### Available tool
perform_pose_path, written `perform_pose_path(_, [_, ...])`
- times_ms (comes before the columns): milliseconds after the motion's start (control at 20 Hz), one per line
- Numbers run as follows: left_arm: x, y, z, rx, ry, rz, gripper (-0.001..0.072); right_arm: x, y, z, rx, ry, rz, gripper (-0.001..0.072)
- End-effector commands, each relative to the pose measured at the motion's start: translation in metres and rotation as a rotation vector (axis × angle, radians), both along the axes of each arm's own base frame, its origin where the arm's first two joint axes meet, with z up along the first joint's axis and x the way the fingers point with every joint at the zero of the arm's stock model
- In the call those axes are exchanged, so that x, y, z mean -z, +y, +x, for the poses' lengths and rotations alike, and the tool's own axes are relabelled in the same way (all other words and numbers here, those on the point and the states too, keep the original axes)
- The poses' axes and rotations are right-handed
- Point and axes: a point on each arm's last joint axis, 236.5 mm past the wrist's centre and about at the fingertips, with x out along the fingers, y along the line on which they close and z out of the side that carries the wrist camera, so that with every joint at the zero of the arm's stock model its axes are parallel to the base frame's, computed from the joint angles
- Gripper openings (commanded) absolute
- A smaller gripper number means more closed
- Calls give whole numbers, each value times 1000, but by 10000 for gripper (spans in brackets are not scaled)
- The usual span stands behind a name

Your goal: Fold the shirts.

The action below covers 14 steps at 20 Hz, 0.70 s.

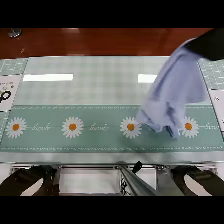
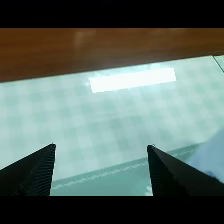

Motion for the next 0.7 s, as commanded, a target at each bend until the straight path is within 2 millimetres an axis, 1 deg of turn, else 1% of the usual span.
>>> perform_pose_path(0, [13, -6, 1, 8, 54, -11, 704, 69, 77, 11, -129, 70, -159, 20])
perform_pose_path(50, [17, -5, 0, 8, 68, -4, 704, 98, 103, 8, -188, 106, -209, 21])
perform_pose_path(200, [31, 5, -5, -20, 124, 39, 704, 191, 177, -18, -352, 253, -300, 21])
perform_pose_path(300, [37, 21, -2, -80, 140, 76, 704, 238, 221, -37, -435, 308, -323, 21])
perform_pose_path(350, [38, 29, 1, -114, 140, 94, 704, 256, 234, -44, -462, 321, -343, 27])
perform_pose_path(400, [40, 35, 5, -140, 141, 109, 704, 272, 240, -50, -495, 330, -372, 169])
perform_pose_path(450, [44, 38, 9, -156, 150, 122, 704, 282, 237, -52, -518, 338, -403, 352])
perform_pose_path(500, [51, 37, 12, -156, 169, 131, 704, 285, 226, -50, -518, 343, -447, 433])
perform_pose_path(550, [61, 36, 15, -155, 198, 145, 704, 282, 204, -44, -514, 347, -516, 436])
perform_pose_path(600, [75, 34, 18, -153, 234, 162, 704, 276, 175, -38, -515, 339, -605, 435])
perform_pose_path(650, [90, 33, 21, -152, 273, 182, 705, 264, 139, -26, -497, 316, -716, 435])
